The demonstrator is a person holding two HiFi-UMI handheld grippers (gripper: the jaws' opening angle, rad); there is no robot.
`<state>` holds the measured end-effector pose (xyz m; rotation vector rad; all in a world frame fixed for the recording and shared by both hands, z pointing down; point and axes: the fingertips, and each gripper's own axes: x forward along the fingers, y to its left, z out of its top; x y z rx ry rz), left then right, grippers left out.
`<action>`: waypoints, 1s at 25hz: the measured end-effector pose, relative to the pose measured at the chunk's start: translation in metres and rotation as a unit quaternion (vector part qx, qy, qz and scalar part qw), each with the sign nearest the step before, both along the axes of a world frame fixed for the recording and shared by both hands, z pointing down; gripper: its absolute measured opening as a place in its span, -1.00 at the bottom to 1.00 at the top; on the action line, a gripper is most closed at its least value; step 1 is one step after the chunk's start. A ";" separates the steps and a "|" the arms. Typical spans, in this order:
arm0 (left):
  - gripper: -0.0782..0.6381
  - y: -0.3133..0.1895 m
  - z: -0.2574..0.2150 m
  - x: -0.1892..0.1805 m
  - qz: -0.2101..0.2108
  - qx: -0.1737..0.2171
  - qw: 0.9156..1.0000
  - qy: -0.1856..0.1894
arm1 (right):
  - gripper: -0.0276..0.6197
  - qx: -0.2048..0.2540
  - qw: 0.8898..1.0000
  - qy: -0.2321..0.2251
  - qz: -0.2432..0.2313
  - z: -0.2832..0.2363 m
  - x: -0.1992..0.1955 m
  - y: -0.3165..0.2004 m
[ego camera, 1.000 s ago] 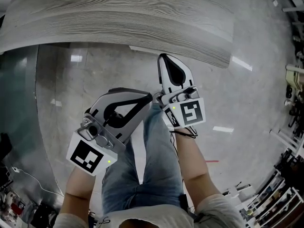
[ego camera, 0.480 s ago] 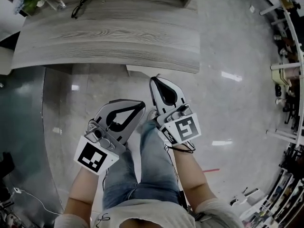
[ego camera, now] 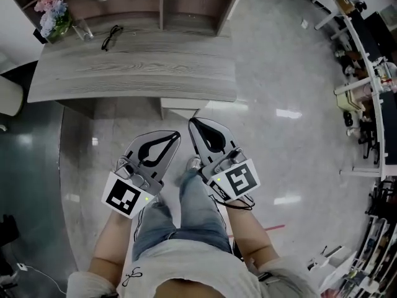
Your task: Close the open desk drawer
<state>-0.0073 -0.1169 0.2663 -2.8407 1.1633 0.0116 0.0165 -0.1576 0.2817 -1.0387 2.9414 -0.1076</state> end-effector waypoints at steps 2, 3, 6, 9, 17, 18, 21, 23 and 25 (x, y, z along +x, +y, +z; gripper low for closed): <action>-0.75 0.010 -0.011 -0.001 -0.001 0.003 1.000 0.001 | -0.89 0.006 1.000 -0.003 0.000 -0.019 0.001 0.015; -0.75 0.015 -0.016 -0.001 0.000 0.004 1.000 0.001 | -0.89 0.008 1.000 -0.004 0.001 -0.027 0.002 0.022; -0.75 0.025 -0.023 0.002 0.007 0.004 1.000 -0.009 | -0.90 0.015 1.000 -0.006 0.003 -0.046 0.005 0.039; -0.75 0.030 -0.030 0.005 0.010 0.005 1.000 -0.012 | -0.89 0.028 1.000 -0.004 0.003 -0.062 0.010 0.051; -0.75 0.063 -0.045 0.011 0.018 0.012 1.000 -0.005 | -0.89 0.049 0.999 -0.010 0.011 -0.083 0.014 0.101; -0.75 0.067 -0.045 0.012 0.020 0.011 1.000 -0.005 | -0.89 0.050 0.999 -0.011 0.012 -0.084 0.014 0.108; -0.75 0.079 -0.050 0.015 0.023 0.010 1.000 -0.005 | -0.89 0.058 0.998 -0.009 0.013 -0.091 0.014 0.124; -0.75 0.085 -0.053 0.016 0.026 0.013 1.000 -0.003 | -0.89 0.061 0.998 -0.011 0.013 -0.093 0.013 0.132; -0.75 0.091 -0.055 0.015 0.026 0.013 1.000 0.000 | -0.89 0.062 0.998 -0.014 0.013 -0.095 0.013 0.138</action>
